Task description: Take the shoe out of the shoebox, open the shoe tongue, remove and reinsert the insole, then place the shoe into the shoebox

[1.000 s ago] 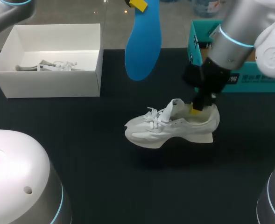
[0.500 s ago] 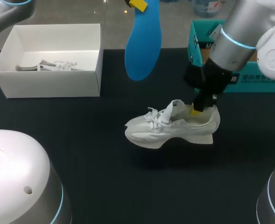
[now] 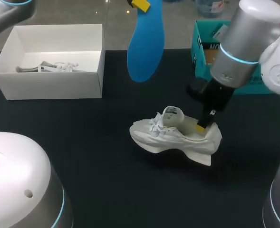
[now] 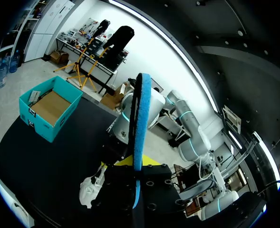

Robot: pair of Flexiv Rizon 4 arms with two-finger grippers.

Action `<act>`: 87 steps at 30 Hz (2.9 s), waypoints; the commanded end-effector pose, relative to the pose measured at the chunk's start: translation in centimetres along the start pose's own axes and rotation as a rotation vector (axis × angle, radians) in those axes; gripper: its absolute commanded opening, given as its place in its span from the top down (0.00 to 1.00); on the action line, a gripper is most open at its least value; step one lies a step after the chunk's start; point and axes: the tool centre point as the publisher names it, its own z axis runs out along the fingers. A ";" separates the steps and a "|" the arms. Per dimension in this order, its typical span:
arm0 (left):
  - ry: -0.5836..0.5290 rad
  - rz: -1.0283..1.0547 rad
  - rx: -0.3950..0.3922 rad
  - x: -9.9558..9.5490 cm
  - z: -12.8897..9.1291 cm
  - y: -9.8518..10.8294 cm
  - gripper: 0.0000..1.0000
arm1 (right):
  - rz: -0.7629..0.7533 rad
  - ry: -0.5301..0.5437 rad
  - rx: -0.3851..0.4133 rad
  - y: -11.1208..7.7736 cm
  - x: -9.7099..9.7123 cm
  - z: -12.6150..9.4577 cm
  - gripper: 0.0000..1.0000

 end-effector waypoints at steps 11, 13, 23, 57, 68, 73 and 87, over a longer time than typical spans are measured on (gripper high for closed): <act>0.003 0.001 -0.003 -0.1 0.0 -0.1 1.00 | 0.556 -0.107 0.127 -1.4 0.2 -0.5 1.00; 0.003 0.001 -0.003 -0.1 0.0 -0.1 1.00 | 0.556 -0.107 0.127 -1.4 0.2 -0.5 1.00; 0.003 0.001 -0.003 -0.1 0.0 -0.1 1.00 | 0.556 -0.107 0.127 -1.4 0.2 -0.5 1.00; 0.003 0.001 -0.003 -0.1 0.0 -0.1 1.00 | 1.097 -0.170 -0.221 1.2 5.1 4.3 1.00; 0.003 0.001 -0.003 -0.1 0.0 -0.1 1.00 | 1.075 -0.212 -0.235 0.6 5.6 7.1 1.00; 0.003 0.001 -0.003 -0.1 0.0 -0.1 1.00 | 1.075 -0.197 -0.229 0.4 5.6 8.9 1.00; 0.003 0.001 -0.003 -0.1 0.0 -0.1 1.00 | 1.080 -0.177 -0.201 0.3 6.3 9.4 0.00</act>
